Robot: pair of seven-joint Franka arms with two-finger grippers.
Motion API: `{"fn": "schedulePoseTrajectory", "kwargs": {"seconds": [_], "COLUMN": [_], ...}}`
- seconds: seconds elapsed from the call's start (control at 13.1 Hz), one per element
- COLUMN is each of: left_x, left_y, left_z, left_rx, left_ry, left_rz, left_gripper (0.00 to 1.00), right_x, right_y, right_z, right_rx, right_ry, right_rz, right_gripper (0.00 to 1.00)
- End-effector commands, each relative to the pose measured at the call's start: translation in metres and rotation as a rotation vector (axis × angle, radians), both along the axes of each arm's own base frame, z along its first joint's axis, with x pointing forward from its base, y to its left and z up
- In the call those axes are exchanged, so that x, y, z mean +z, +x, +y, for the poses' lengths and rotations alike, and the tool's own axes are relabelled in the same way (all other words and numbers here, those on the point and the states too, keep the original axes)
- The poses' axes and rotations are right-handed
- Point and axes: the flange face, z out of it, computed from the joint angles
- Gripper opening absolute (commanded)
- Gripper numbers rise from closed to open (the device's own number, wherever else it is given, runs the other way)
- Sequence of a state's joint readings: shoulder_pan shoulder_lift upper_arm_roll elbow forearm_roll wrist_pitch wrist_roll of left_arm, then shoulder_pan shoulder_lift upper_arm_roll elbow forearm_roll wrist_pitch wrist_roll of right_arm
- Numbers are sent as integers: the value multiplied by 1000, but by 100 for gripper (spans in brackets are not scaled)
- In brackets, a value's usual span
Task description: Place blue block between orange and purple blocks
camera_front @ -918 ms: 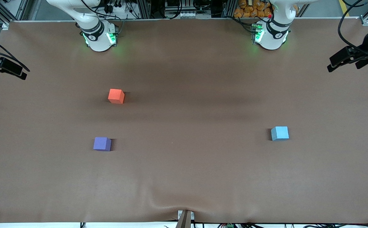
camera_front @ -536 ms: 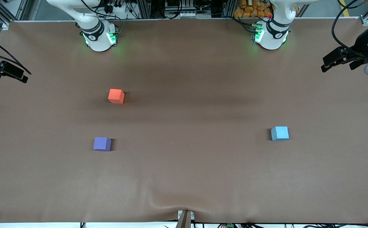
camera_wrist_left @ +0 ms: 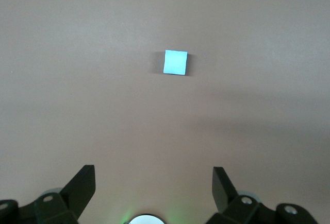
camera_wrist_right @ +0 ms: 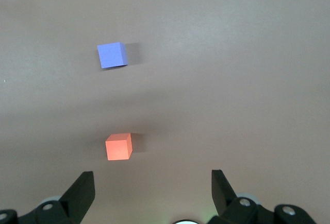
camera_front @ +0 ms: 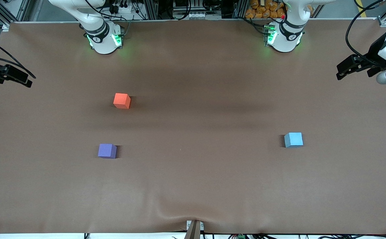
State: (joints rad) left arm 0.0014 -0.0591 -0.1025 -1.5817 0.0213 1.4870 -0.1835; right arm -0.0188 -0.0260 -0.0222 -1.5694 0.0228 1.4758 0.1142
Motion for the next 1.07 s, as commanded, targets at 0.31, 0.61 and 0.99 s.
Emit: {"fn": "schedulePoseTrajectory", "kwargs": {"seconds": [0.31,0.61,0.99], "left_x": [-5,-7,-3], "left_y": [1,0,-2], "left_z": [-1,4,18], "left_rx": [-8,-8,17], "left_ry": [19,18,19], "left_rz": [-54,-49,-55], "left_gripper": [100,100,100], "right_x": [-5,-4,2], "right_y": [3,2,-4], "right_z": [10,16,30], "right_rx": [0,11,39], "right_ry": [4,4,4], "right_rz": [-3,0,14], "right_gripper": [100,100,100]}}
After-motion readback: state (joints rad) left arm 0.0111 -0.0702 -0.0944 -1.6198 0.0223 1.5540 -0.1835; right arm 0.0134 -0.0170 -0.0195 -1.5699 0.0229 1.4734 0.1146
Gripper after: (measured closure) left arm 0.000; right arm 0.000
